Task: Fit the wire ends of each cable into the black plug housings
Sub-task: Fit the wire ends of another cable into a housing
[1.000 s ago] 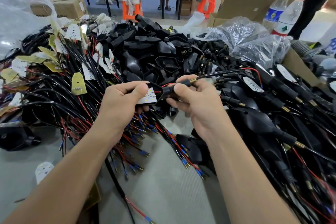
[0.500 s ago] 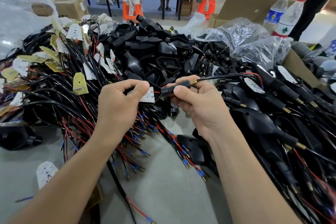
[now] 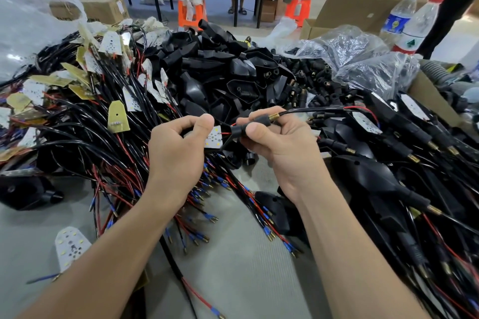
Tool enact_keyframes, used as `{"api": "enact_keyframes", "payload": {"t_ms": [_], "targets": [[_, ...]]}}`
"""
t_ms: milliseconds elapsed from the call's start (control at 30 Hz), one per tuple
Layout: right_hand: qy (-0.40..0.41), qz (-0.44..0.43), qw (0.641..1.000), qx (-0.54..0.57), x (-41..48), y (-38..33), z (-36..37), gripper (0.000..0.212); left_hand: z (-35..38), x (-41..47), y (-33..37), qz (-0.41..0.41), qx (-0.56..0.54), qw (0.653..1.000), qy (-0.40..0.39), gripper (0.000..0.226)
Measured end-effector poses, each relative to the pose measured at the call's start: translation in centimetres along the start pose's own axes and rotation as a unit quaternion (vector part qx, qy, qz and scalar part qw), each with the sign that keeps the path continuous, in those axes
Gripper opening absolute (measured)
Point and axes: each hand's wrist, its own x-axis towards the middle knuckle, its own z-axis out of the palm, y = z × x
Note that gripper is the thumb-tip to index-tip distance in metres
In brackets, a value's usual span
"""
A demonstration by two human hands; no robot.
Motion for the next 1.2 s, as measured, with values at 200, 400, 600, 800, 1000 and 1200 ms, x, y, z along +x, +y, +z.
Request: {"api": "enact_keyframes", "payload": {"t_ms": [200, 400, 600, 800, 1000, 1200], "targets": [[0.005, -0.037, 0.999, 0.025, 0.0, -0.6, -0.1, 0.016, -0.4, 0.3, 0.7, -0.097, -0.114, 0.966, -0.209, 0.027], [0.007, -0.049, 0.999, -0.016, 0.2, -0.6, -0.1, 0.017, -0.7, 0.4, 0.4, -0.076, -0.107, 0.969, -0.211, 0.021], [-0.024, -0.013, 0.998, -0.050, 0.2, -0.4, -0.5, 0.011, -0.3, 0.4, 0.4, -0.059, -0.076, 0.992, -0.079, 0.013], [-0.004, -0.036, 0.997, -0.062, 0.0, 0.2, -0.1, 0.024, 0.3, -0.2, 0.9, -0.102, -0.121, 0.979, -0.128, 0.029], [-0.023, -0.036, 0.995, -0.090, 0.1, -0.1, -0.2, 0.013, -0.2, -0.3, 1.2, -0.104, -0.164, 0.966, -0.168, 0.032], [-0.012, -0.059, 0.998, -0.020, 0.0, -0.7, -0.5, 0.016, -0.5, 0.7, 1.4, -0.159, -0.255, 0.935, -0.189, 0.029]]}}
